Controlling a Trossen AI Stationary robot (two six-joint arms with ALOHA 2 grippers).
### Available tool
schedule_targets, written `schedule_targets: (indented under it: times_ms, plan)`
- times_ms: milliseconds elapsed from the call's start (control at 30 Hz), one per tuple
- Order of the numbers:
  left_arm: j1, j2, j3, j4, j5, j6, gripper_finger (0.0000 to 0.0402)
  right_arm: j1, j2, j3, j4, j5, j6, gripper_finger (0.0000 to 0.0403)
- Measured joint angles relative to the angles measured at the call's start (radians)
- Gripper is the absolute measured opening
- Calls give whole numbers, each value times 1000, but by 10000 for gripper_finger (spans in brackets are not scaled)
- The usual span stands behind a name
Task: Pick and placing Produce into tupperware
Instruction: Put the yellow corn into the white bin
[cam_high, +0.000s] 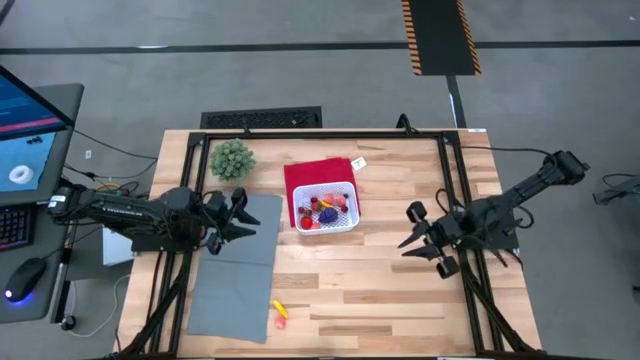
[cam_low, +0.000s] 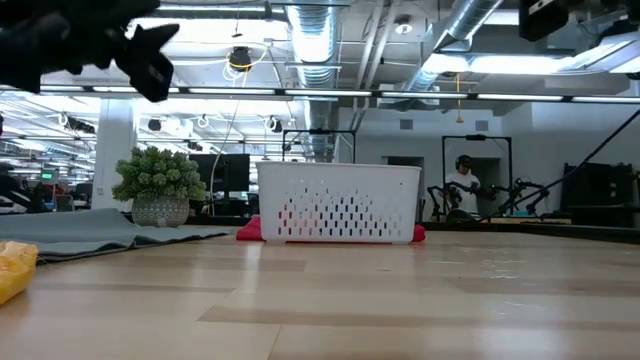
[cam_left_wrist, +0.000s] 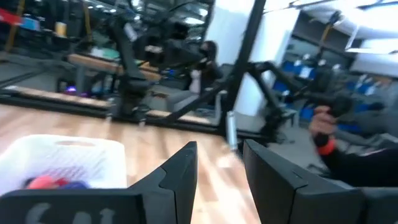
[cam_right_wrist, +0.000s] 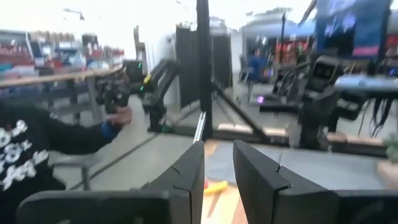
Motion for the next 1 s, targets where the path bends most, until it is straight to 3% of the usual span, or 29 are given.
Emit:
schedule_targets:
  times_ms: [133,233,300,400,500,700,867,1000]
  plan:
    - [-42,9,24,90,23,-31,121,4,-6,-80,157,3,-18,107]
    - [-46,8,62,113,-24,-50,121,4,-6,-109,166,3,-25,107]
    - [-46,8,96,36,-77,-33,121,2,-5,-112,137,4,-31,107]
    - [-46,20,178,-218,-148,24,121,1,-6,-111,106,13,-51,107]
    - [-46,80,248,-423,-271,24,121,-1,-6,-111,99,88,-107,107]
    - [-62,200,290,-391,-240,62,121,-122,-6,-128,28,200,-92,107]
    - [-68,247,291,-396,-210,71,121,-267,-6,-260,200,25,-33,107]
    - [-69,247,291,-393,-210,101,121,-341,-32,-259,162,-37,-15,107]
